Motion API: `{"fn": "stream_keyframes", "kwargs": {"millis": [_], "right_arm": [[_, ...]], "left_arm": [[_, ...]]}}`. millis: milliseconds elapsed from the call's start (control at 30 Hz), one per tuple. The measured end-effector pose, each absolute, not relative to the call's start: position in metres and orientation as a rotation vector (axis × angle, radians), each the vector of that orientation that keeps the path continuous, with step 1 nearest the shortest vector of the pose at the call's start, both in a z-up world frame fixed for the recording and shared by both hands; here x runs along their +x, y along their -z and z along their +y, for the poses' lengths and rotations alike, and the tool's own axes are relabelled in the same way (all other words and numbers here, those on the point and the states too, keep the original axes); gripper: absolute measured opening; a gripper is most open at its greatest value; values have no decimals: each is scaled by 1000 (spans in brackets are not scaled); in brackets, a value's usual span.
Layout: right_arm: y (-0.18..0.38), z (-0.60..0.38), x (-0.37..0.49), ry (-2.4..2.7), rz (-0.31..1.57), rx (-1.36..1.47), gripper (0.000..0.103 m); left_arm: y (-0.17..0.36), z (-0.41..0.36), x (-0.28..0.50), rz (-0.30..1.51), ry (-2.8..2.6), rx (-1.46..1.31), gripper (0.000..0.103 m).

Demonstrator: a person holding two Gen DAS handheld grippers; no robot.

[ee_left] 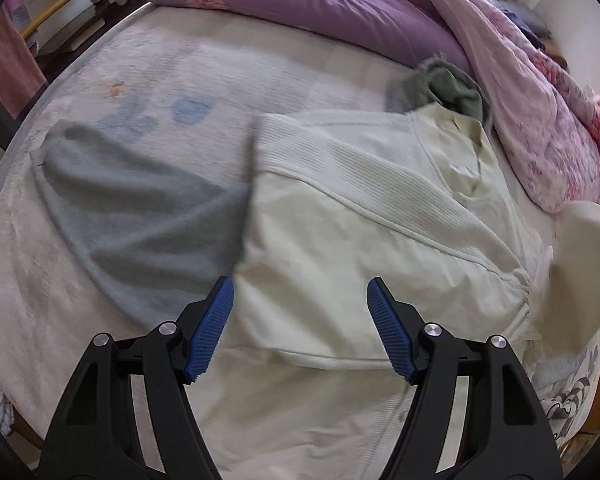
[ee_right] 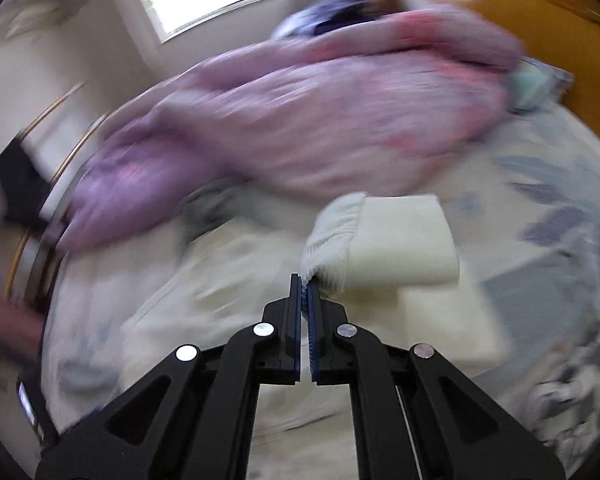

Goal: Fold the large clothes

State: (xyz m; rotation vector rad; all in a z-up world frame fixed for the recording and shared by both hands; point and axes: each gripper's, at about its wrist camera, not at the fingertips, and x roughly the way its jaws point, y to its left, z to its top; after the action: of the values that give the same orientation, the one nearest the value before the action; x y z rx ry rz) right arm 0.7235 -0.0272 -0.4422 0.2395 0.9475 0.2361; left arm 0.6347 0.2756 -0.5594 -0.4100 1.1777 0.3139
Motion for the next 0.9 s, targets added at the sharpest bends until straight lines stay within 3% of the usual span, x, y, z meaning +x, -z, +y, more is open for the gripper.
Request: {"fn": "stream_keyframes", "kwargs": {"millis": [200, 467, 533, 900], "right_arm": [[509, 124, 699, -443, 1118, 34, 3], [565, 171, 677, -599, 1298, 60, 16], [564, 168, 669, -616, 1294, 28, 26], [528, -3, 711, -353, 1174, -12, 39]], "left_arm": [[557, 332, 609, 1166, -356, -435, 70], [570, 371, 577, 1174, -432, -506, 73], [572, 373, 576, 1176, -428, -540, 73], [589, 299, 665, 1181, -203, -522, 74]]}}
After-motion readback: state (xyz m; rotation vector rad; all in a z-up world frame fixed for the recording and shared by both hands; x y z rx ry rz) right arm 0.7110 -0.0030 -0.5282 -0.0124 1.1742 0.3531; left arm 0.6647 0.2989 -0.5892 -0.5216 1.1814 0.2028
